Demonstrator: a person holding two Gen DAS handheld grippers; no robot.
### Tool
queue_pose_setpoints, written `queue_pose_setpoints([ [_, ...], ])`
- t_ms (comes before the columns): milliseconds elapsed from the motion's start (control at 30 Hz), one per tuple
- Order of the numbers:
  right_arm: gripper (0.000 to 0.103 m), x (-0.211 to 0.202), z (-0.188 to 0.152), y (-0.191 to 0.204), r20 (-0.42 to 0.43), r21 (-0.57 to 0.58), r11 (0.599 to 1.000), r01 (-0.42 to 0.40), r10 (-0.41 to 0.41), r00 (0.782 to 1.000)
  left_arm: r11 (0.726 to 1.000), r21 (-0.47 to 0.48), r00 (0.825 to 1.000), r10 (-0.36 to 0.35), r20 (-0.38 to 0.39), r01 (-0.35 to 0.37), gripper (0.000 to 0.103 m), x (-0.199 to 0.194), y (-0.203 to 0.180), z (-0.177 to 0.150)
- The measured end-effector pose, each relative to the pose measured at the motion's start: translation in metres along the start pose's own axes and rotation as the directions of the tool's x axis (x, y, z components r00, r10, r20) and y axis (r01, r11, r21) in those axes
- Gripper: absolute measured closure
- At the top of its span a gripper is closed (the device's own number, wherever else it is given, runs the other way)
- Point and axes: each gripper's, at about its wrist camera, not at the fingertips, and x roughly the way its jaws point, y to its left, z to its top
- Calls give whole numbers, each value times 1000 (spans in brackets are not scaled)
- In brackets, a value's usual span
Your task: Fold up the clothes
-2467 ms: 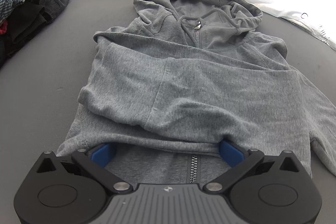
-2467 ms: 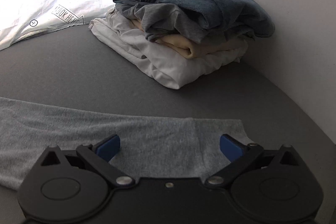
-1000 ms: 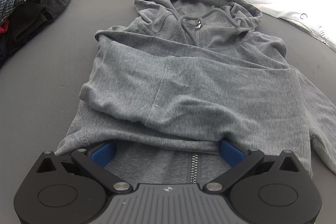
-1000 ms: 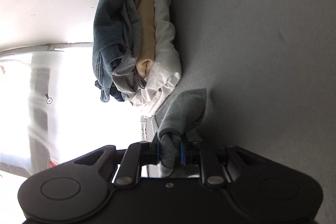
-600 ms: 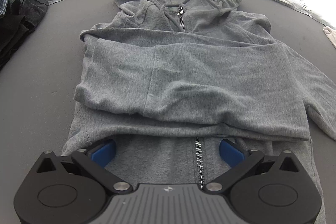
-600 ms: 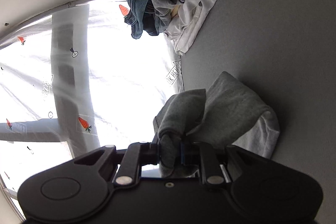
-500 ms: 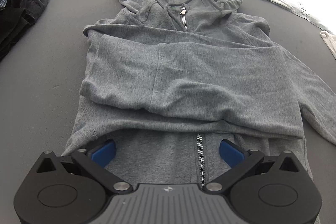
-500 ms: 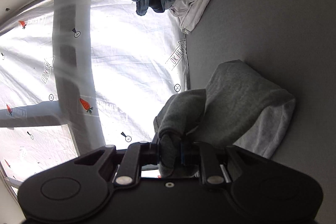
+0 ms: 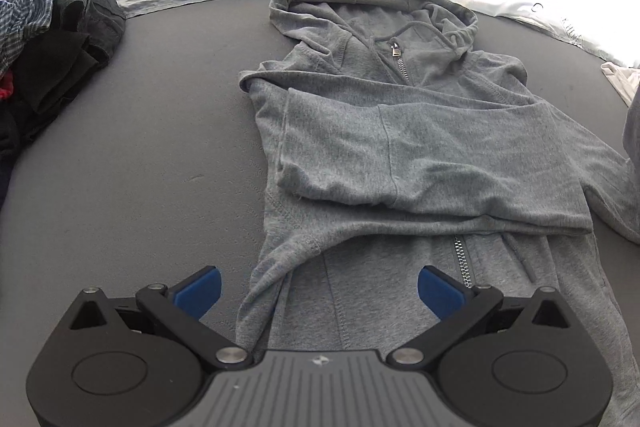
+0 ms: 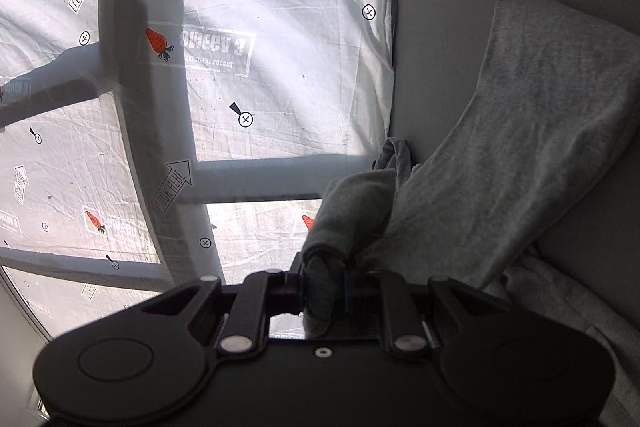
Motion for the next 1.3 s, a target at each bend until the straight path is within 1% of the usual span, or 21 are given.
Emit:
queue_pose_setpoints([
  [167,85,47,-33,-2,-89,29,1000,-6,8,996,1000,-1,1000,8,0,-8,0,4,16,3],
  [300,84,85,-59,-15,-165,57,997,53,-43,985,1000,-23,1000,-17,3,17,0,6,26,6],
  [333,79,94,-64,-20,-179,67,993,97,-84,980,999,-26,1000,-20,6,20,0,6,28,6],
  [433,49,115,-69,-33,-236,87,974,209,-183,954,999,-30,1000,-11,16,12,0,7,31,9],
  [500,48,116,-68,-31,-247,45,972,231,-213,945,999,-41,1000,-18,21,19,0,6,32,10],
  [533,42,117,-68,-30,-252,23,970,241,-227,941,999,-48,999,-22,25,23,0,6,33,10],
  [567,30,114,-65,-25,-250,-10,969,247,-241,938,998,-56,999,-29,31,31,0,4,31,10],
  [633,15,104,-59,-15,-224,-86,964,253,-266,938,996,-72,998,-45,45,48,0,0,29,10],
  [700,14,92,-50,-3,-179,-189,939,287,-320,930,995,-78,996,-60,65,65,0,-3,22,9],
  [767,6,78,-44,12,-92,-366,865,343,-401,912,995,-70,994,-69,85,75,0,-6,13,9],
  [800,0,69,-43,20,-21,-458,803,382,-439,898,995,-61,993,-72,96,78,0,-8,7,8],
  [867,0,50,-42,31,151,-623,642,447,-462,874,996,-49,990,-67,122,73,0,-10,-3,8],
  [900,0,41,-41,34,231,-685,549,479,-460,857,996,-52,989,-66,132,73,0,-10,-6,8],
  [933,0,34,-39,36,289,-728,454,514,-477,830,995,-60,988,-68,140,77,0,-10,-9,8],
  [967,0,29,-35,35,317,-756,384,531,-494,809,994,-77,987,-71,146,83,0,-8,-10,8],
  [1067,0,19,-23,28,384,-797,221,562,-533,754,985,-145,987,-69,148,91,1,-1,-12,8],
  [1133,0,17,-16,20,417,-803,144,579,-559,717,978,-185,987,-73,145,99,3,4,-13,9],
  [1167,0,15,-13,16,422,-803,123,583,-573,703,975,-199,987,-76,145,104,11,5,-14,9],
  [1200,0,14,-10,11,419,-806,112,581,-586,694,973,-204,986,-80,147,109,23,5,-16,10],
  [1267,0,12,-7,3,410,-809,105,579,-606,682,973,-199,985,-91,149,120,35,4,-21,10],
  [1300,0,10,-6,-1,408,-807,105,581,-612,678,974,-196,984,-87,153,117,37,3,-23,9],
])
